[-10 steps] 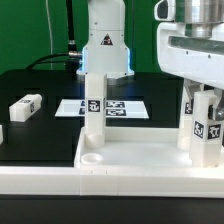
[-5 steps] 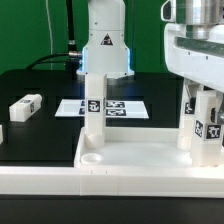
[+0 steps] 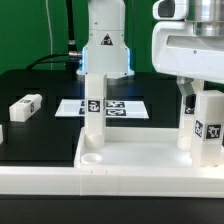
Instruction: Assemble desk
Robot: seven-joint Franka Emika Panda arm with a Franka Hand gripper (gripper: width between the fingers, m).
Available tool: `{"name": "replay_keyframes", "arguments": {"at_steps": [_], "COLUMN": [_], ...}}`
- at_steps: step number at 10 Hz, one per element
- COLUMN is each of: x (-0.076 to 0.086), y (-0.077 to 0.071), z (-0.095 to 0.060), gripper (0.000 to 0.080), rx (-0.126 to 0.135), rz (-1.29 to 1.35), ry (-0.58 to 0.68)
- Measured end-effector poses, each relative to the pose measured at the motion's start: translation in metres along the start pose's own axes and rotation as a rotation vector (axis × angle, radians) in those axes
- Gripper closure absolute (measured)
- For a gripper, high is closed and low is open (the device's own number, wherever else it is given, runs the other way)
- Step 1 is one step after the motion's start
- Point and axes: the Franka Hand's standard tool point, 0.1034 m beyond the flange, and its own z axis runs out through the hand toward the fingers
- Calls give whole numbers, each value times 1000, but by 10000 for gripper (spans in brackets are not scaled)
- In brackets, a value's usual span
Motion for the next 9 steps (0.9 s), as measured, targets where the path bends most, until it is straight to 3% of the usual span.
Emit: {"name": "replay_keyframes", "arguments": {"at_steps": [9], "x": [5], "y": [2], "z": [-2], "gripper": [151], "rx": [-37], "rz": [-694], "ry": [23]}}
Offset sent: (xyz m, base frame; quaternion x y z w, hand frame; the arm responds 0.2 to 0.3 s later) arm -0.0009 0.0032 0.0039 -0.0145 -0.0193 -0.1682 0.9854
